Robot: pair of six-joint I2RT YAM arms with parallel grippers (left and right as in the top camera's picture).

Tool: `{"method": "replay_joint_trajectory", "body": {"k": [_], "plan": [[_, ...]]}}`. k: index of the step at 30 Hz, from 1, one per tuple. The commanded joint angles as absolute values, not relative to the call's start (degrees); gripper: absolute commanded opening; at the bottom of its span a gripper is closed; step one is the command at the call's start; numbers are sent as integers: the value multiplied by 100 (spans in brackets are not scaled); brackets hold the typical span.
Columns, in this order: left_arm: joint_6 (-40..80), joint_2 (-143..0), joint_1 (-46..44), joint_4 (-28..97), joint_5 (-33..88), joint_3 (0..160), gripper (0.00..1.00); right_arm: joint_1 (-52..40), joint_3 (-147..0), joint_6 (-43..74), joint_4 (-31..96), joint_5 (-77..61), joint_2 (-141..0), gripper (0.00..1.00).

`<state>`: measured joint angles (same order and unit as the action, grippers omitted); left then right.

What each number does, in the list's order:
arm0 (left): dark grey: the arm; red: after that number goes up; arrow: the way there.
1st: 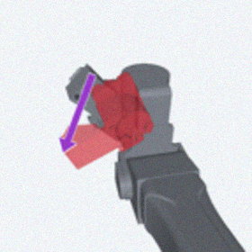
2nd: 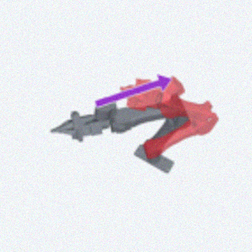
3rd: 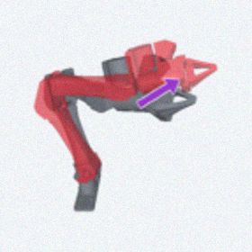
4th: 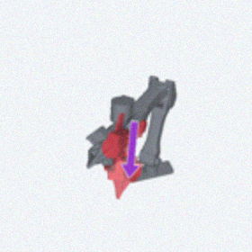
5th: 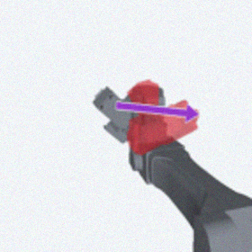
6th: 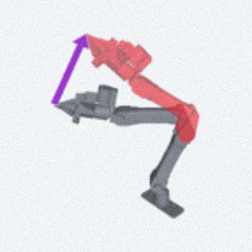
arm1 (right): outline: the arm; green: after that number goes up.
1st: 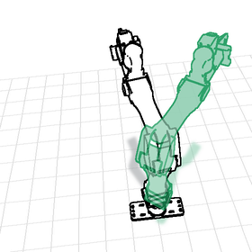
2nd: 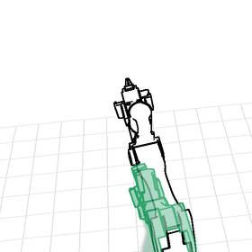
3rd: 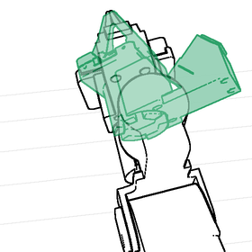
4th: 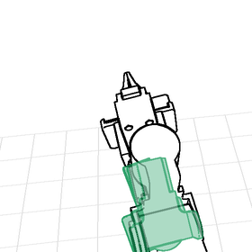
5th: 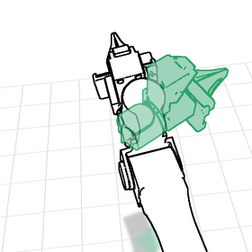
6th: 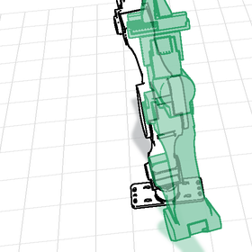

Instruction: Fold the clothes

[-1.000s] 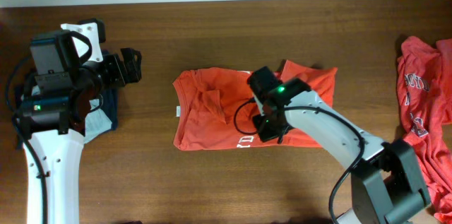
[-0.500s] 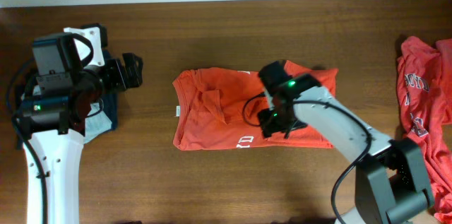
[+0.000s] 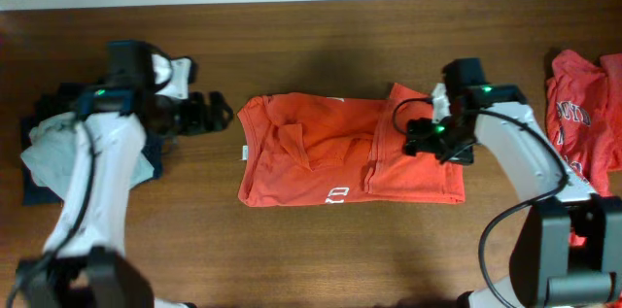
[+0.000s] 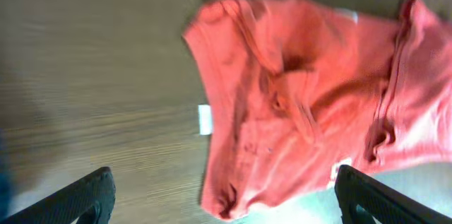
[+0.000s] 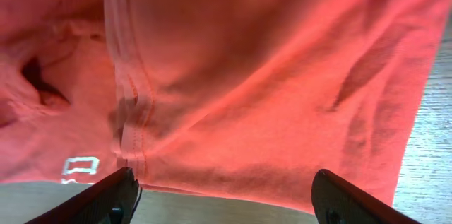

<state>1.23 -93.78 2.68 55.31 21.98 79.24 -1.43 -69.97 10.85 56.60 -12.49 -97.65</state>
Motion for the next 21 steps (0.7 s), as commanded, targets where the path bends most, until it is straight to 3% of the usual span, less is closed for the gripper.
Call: {"method": "replay_joint_trajectory", "body": {"k": [1,9,21], "plan": [[-329,-10027,-12,5540,2565,7975,99,250,-7118,956,5651,-1914,-9625,85],[-576,-11550,-338,5319,2624,7975,99,770,-7118,919,5660,-2088,-9625,85],[-867,-12475,-698,4950,3350,7975,99,786,-7118,917,5618,-2082,-9625,85]]}}
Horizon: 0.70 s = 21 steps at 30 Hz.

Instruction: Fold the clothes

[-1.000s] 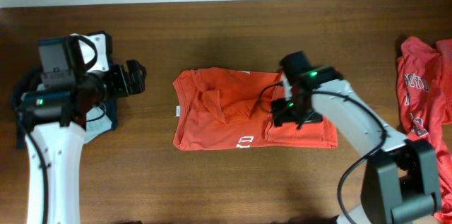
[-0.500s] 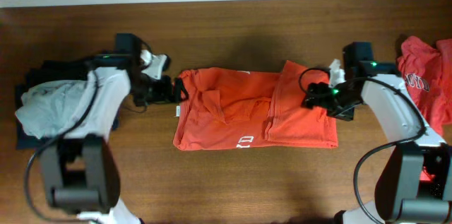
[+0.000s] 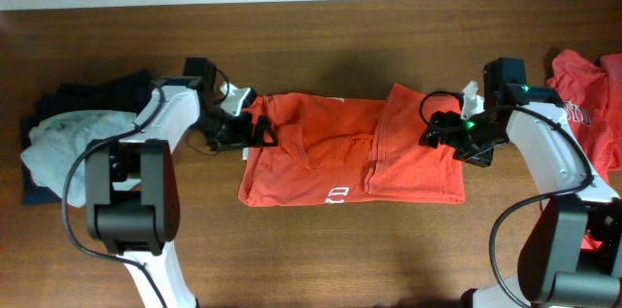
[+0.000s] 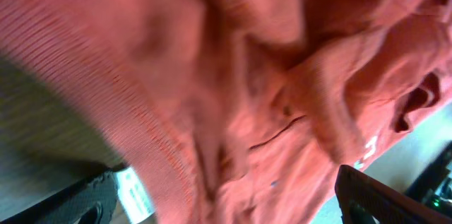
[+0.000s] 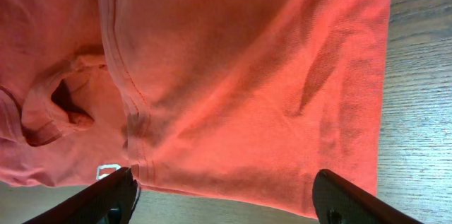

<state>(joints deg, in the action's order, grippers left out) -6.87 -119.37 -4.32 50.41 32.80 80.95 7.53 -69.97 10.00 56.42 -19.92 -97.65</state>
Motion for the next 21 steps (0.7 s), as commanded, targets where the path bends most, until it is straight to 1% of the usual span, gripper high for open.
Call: {"method": "replay_joint_trajectory", "body": {"k": [1,9,12,15,19,20,21], "plan": [[-840,-12516,-786,4904,3347,7975,99,786,-7118,917,5616,-2082,-9625,84],[419,-12731,-1219,4198,3323,7975,99,786,-7118,919,5636,-2088,-9625,84],[563,-12735,-1284,4134,3326,7975,99,786,-7118,921,5638,-2106,-9625,84],[580,-12735,-1350,4115,3334,7975,96,786,-7118,921,5638,-2150,-9625,84],[576,-12735,-1431,3922,3533,7977,95,786,-7118,921,5666,-2150,-9625,84],[576,-12735,-1448,3820,3695,7977,92,786,-7118,921,5664,-2150,-9625,84],[576,-12735,-1461,3719,3774,7977,83,786,-7118,923,5658,-2152,-9625,84]]}}
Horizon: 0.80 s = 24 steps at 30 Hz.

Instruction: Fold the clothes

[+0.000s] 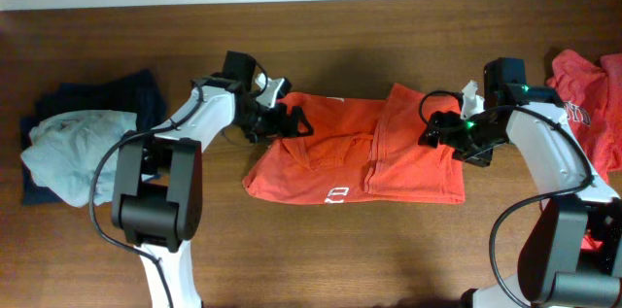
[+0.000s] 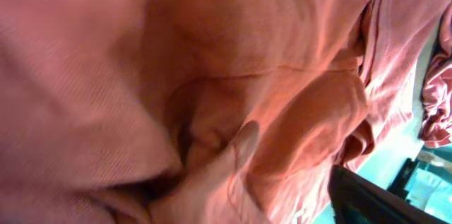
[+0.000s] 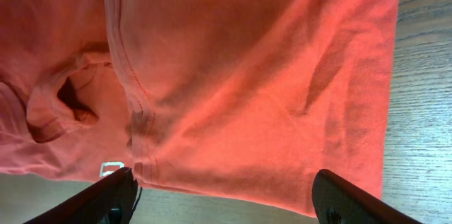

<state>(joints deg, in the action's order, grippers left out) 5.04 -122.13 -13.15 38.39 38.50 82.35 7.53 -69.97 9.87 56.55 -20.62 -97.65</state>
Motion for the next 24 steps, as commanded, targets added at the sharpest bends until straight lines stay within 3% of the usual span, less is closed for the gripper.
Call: {"method": "replay_joint_trajectory", "body": {"k": [1,4,7,8,24], "plan": [[576,-12735,-1466,3706,3728,7977,77,786,-7118,923,5660,-2152,-9625,84],[552,-12739,-1463,3750,3664,7977,52,786,-7118,921,5677,-2150,-9625,84],[556,-12739,-1450,3791,3660,7977,5,790,-7118,923,5680,-2150,-9625,84],[561,-12737,-1437,3817,3618,7977,1,790,-7118,921,5682,-2150,-9625,84],[543,-11454,860,4866,2228,7994,1,801,-7118,878,5767,-2121,-9625,84]]}}
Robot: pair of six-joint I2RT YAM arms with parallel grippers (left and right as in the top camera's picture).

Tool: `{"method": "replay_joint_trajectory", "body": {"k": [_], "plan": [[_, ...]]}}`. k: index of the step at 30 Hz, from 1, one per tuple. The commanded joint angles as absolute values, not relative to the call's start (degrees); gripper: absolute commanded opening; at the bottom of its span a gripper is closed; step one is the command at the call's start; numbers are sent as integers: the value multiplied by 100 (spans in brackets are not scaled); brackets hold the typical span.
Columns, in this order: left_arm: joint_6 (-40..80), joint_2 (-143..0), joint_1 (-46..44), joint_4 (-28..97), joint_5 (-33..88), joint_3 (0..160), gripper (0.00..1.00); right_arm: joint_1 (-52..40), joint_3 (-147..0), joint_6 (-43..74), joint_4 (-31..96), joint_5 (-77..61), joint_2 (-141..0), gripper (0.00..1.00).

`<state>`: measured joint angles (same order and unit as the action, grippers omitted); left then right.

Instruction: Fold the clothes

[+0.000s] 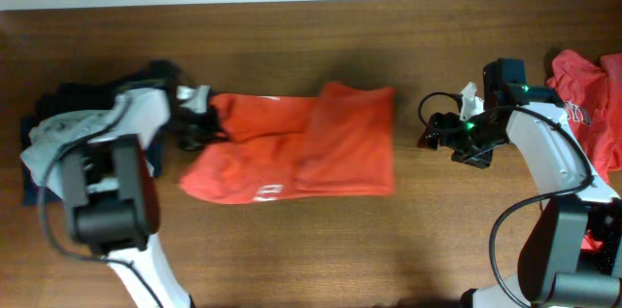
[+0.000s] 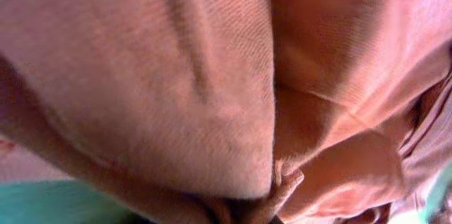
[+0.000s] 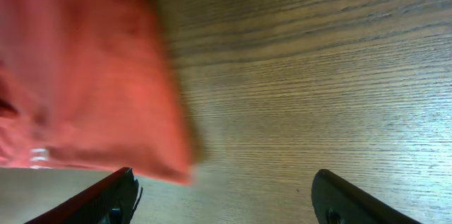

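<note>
The folded orange shirt [image 1: 301, 148] lies left of the table's middle, blurred in the overhead view. My left gripper [image 1: 199, 123] is at its left end, shut on bunched cloth. Orange fabric [image 2: 212, 75] fills the left wrist view and hides the fingers. My right gripper [image 1: 439, 138] stands open over bare wood, to the right of the shirt. In the right wrist view the gripper [image 3: 226, 203] holds nothing, and the shirt's right edge [image 3: 78, 75] lies at the left, clear of the fingers.
A pile of dark blue and pale grey clothes [image 1: 58, 133] sits at the far left, close to my left gripper. A red garment [image 1: 583, 114] lies at the right edge, beside the right arm. Bare wooden table [image 1: 321, 250] shows in front.
The orange shirt now lies further left, with my left gripper at its left end. Its right edge is out from under the right gripper, which has stayed in place, open.
My left gripper was open to the left of the flat shirt, with the right gripper open over its right part. Then the left gripper was at the shirt's left edge, then further in with cloth bunched. Now the shirt lies nearer the left pile.
</note>
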<state>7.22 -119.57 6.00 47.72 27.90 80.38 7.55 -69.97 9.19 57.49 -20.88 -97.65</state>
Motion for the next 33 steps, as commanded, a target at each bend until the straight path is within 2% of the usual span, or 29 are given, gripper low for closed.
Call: {"method": "replay_joint_trajectory", "body": {"k": [1,7,16,24,26,30,32,33], "plan": [[456,-11367,943,4917,2154,8012,1,801,-7118,878,5767,-2121,-9625,84],[340,-11043,764,5299,1887,8451,1,801,-7118,878,5767,-2121,-9625,84],[1208,-10984,-1168,6160,-445,9810,0,801,-7118,880,5774,-2121,-9625,84],[2206,-11146,-2882,5717,-1682,9948,1,908,-7118,1258,5819,-2123,-9625,84],[2434,-11360,-3277,5507,-1929,9948,1,1170,-7118,1649,5787,-2206,-9625,84],[2615,-11858,-3760,5205,-2276,9948,1,1573,-7118,1608,5767,-2777,-9625,84],[2633,-12138,-3931,5076,-2366,9948,4,1697,-7118,1481,5771,-2963,-9625,84],[2635,-12414,-4064,5002,-2362,9948,10,1774,-7118,1413,5791,-3057,-9625,84]]}}
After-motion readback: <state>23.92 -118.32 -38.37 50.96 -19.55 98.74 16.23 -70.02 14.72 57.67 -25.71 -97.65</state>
